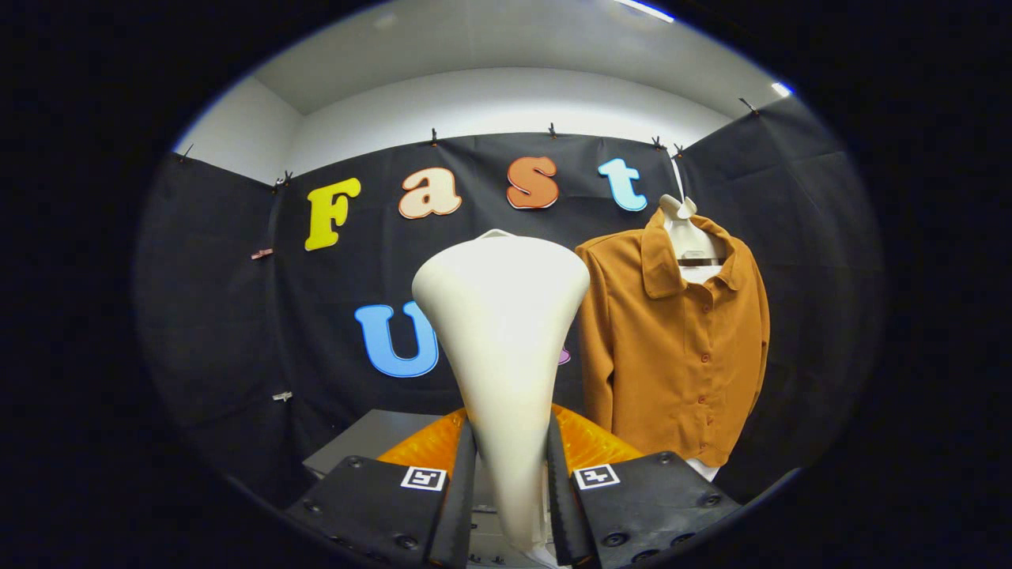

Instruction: Iron the clothes twice with a garment steamer, once on the left side and once on the right side.

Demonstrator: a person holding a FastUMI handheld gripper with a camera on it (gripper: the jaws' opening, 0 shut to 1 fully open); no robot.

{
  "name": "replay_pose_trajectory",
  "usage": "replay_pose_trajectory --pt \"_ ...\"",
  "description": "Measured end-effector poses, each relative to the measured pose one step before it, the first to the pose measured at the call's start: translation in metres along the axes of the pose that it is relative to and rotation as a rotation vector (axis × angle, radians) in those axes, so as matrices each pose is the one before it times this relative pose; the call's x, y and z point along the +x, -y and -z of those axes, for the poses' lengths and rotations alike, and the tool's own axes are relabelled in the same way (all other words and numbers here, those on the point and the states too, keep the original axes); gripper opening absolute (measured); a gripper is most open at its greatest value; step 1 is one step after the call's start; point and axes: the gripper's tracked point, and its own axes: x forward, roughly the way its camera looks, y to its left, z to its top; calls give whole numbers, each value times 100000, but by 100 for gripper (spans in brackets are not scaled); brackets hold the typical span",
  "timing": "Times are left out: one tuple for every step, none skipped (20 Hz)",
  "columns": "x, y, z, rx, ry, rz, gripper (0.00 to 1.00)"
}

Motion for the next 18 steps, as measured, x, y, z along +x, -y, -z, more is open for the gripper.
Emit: replay_pose_trajectory --pt "-241 -772 89 -1248 20 -1833 44" --pt "-5 -636 -172 -954 377 -1555 44" --pt "-33 -421 -272 -488 774 -978 44" --pt "-50 -211 -265 -323 696 -470 44" --pt "-49 -239 -260 -262 728 -543 44" --pt "-74 -258 -196 -162 575 -831 44" --pt "-14 -177 -116 -407 529 -572 44" --pt "-2 -14 -105 120 328 -468 44" --pt "8 -55 -141 396 35 -314 44" --pt "26 -25 23 198 -138 -281 44" --pt "78 17 140 181 -402 -215 44" --pt "54 120 104 152 -513 123 44" --pt "105 112 77 -208 -413 542 44" --pt "128 52 114 -48 -548 220 44" --pt "82 -143 220 -311 -492 -136 44" --pt "91 -8 104 -33 -439 -107 44" --pt "42 43 43 220 -248 61 44" --pt "60 63 22 346 32 274 44"
